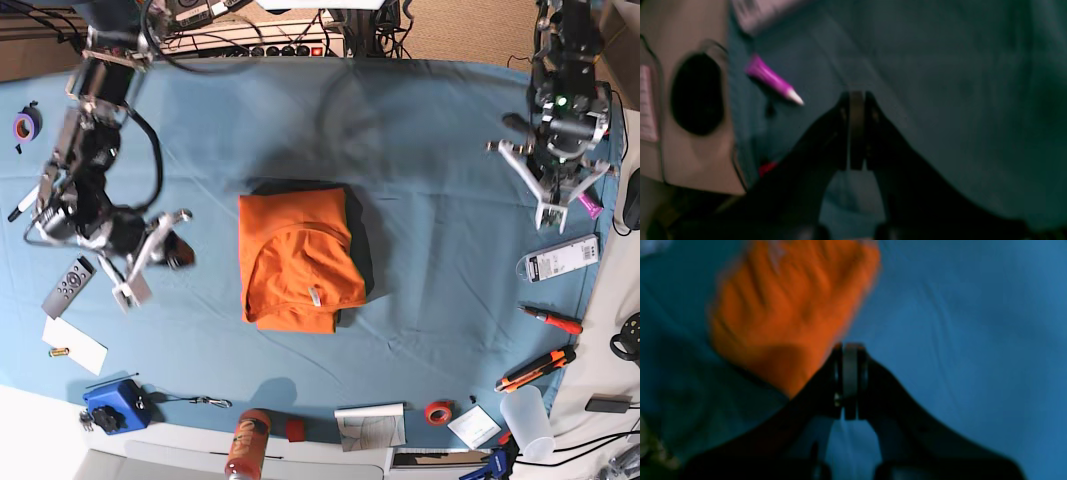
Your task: Layout the t-shirt on the table in an organized manner, then fold the t-shirt properly
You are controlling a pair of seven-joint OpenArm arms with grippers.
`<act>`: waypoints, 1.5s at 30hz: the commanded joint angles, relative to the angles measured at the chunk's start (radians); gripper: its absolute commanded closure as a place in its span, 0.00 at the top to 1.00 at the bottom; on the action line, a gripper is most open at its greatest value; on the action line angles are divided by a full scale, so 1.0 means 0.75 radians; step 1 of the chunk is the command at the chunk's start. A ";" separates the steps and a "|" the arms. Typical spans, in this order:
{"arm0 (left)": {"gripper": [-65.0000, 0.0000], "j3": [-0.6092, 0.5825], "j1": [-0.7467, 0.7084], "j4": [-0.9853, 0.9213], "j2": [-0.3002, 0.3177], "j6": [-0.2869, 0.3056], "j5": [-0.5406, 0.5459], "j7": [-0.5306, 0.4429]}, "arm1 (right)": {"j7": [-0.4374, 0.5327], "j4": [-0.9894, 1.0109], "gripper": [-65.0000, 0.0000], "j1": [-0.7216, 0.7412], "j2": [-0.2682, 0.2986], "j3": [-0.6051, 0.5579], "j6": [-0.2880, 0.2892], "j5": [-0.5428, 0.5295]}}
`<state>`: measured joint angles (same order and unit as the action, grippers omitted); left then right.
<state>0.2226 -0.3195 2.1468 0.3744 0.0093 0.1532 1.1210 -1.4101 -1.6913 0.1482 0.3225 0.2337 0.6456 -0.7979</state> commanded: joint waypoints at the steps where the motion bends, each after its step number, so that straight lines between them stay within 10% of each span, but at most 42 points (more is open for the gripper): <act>1: 0.00 0.038 -0.010 0.022 0.015 0.010 -0.002 -0.027 | 0.028 -0.055 0.00 -0.008 0.043 0.006 -0.002 -0.056; 15: 0.00 0.211 -0.318 0.022 0.014 0.024 0.115 -0.039 | 0.018 -0.640 0.00 -0.655 0.132 0.006 -0.010 -0.142; 32: 0.00 0.211 -0.702 0.023 -0.016 0.024 0.116 -0.020 | 0.018 -0.687 0.00 -1.272 0.132 0.005 0.018 -0.138; 45: 0.00 0.210 -0.887 -0.056 -0.020 0.081 0.217 -0.027 | 0.033 -0.680 0.00 -1.520 0.131 0.005 0.015 0.138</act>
<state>0.3744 -0.9691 2.0937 0.3523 0.0738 0.3138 1.0985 -1.3945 -2.1906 -0.9810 0.4122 0.2329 0.6544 -0.6827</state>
